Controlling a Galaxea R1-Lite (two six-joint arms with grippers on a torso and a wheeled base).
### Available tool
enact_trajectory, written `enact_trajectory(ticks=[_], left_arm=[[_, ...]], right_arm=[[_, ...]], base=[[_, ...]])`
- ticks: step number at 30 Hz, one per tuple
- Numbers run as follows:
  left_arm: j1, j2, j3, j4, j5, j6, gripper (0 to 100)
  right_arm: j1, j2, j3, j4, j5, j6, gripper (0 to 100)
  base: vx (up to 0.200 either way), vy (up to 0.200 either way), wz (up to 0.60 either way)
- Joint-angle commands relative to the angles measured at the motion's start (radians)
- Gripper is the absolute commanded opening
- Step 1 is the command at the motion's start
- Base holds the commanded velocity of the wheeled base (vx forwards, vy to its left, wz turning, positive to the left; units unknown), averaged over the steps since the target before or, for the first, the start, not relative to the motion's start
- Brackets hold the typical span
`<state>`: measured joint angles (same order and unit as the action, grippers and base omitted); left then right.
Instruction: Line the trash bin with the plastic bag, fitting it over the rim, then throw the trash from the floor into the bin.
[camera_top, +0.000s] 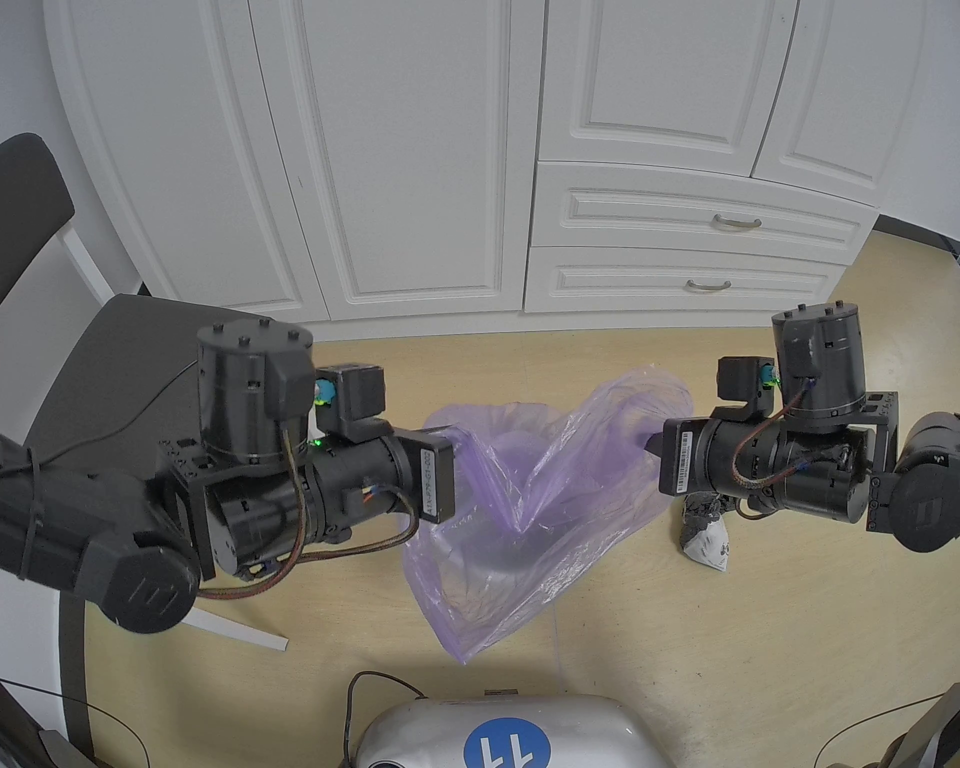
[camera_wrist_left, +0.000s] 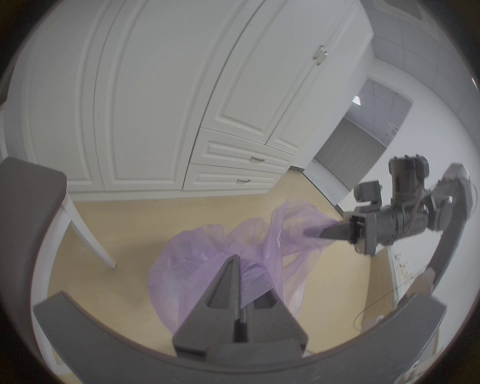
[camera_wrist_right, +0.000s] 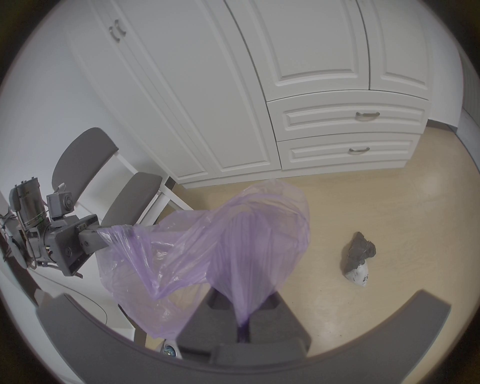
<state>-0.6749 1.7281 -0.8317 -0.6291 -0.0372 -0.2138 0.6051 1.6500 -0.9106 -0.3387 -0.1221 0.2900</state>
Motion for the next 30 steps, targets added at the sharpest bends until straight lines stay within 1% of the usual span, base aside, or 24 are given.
enact_trajectory(ticks=[1,3,4,9,12,14,19,22,26,30], left_arm=[[0.001,0.033,-0.113,0.078,0.019,-0.075,0],[0.001,0.036,-0.116,0.078,0.019,-0.078,0],[0.005,0.082,-0.132,0.069,0.020,-0.090,0],[0.008,0.151,-0.159,0.066,0.019,-0.095,0],[0.005,0.176,-0.165,0.063,0.019,-0.107,0],[0.001,0.223,-0.190,0.060,0.019,-0.130,0],[-0.005,0.266,-0.208,0.051,0.022,-0.133,0],[-0.003,0.277,-0.210,0.052,0.020,-0.134,0],[0.024,0.324,-0.219,0.051,0.014,-0.137,0],[0.057,0.338,-0.227,0.060,0.011,-0.136,0]], right_arm=[[0.002,0.063,-0.051,0.023,-0.002,0.035,0],[0.002,0.067,-0.053,0.024,-0.002,0.035,0],[0.001,0.085,-0.073,0.046,-0.004,0.044,0],[-0.008,0.122,-0.116,0.118,-0.002,0.060,0],[-0.016,0.145,-0.125,0.118,-0.002,0.064,0],[-0.045,0.169,-0.132,0.119,0.006,0.061,0],[-0.059,0.229,-0.146,0.116,0.013,0.061,0],[-0.059,0.260,-0.157,0.116,0.013,0.063,0],[-0.050,0.295,-0.166,0.112,0.025,0.069,0],[-0.021,0.323,-0.188,0.109,0.052,0.129,0]], base=[[0.000,0.000,0.00],[0.000,0.000,0.00],[0.000,0.000,0.00],[0.000,0.000,0.00],[0.000,0.000,0.00],[0.000,0.000,0.00],[0.000,0.000,0.00],[0.000,0.000,0.00],[0.000,0.000,0.00],[0.000,0.000,0.00]])
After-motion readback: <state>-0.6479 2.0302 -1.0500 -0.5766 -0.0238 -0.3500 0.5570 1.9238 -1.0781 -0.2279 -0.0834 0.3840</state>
